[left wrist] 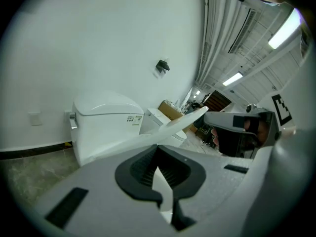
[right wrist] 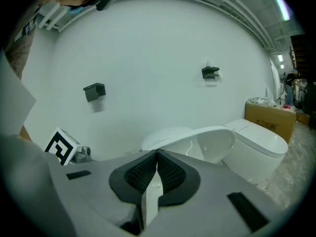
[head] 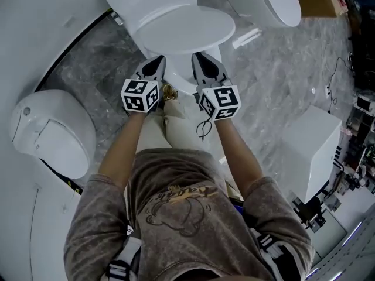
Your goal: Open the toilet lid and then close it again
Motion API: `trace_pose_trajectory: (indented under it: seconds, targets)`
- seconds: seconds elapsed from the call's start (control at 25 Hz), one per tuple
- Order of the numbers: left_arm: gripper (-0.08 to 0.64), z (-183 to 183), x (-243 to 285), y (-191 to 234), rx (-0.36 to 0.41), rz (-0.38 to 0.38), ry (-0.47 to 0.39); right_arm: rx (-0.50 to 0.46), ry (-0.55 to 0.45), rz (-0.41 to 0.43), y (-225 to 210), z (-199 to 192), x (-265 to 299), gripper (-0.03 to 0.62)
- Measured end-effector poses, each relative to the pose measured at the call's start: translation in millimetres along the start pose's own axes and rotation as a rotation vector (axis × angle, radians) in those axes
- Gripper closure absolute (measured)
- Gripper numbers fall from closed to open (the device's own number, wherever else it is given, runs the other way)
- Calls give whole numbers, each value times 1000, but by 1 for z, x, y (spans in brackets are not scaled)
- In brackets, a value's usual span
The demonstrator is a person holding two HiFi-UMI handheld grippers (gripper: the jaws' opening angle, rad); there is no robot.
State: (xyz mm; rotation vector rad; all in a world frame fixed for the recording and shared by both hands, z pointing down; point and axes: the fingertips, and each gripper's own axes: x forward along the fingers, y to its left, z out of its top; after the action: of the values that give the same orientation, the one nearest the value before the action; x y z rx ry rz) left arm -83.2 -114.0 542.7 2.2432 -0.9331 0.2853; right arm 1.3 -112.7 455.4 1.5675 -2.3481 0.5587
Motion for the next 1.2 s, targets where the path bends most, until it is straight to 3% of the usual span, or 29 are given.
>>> trace_pose_trajectory:
  seconds: [0.4, 0.68, 1.2]
  targets:
    - [551, 52, 7, 32, -53, 64, 16, -34, 39, 101, 3, 50, 60, 565]
    - [551, 96, 5, 67, -95, 148, -45, -61, 46, 213, 9, 77, 111, 565]
    - [551, 148, 6, 84, -49, 202, -91, -79, 91, 306, 12, 93, 162, 565]
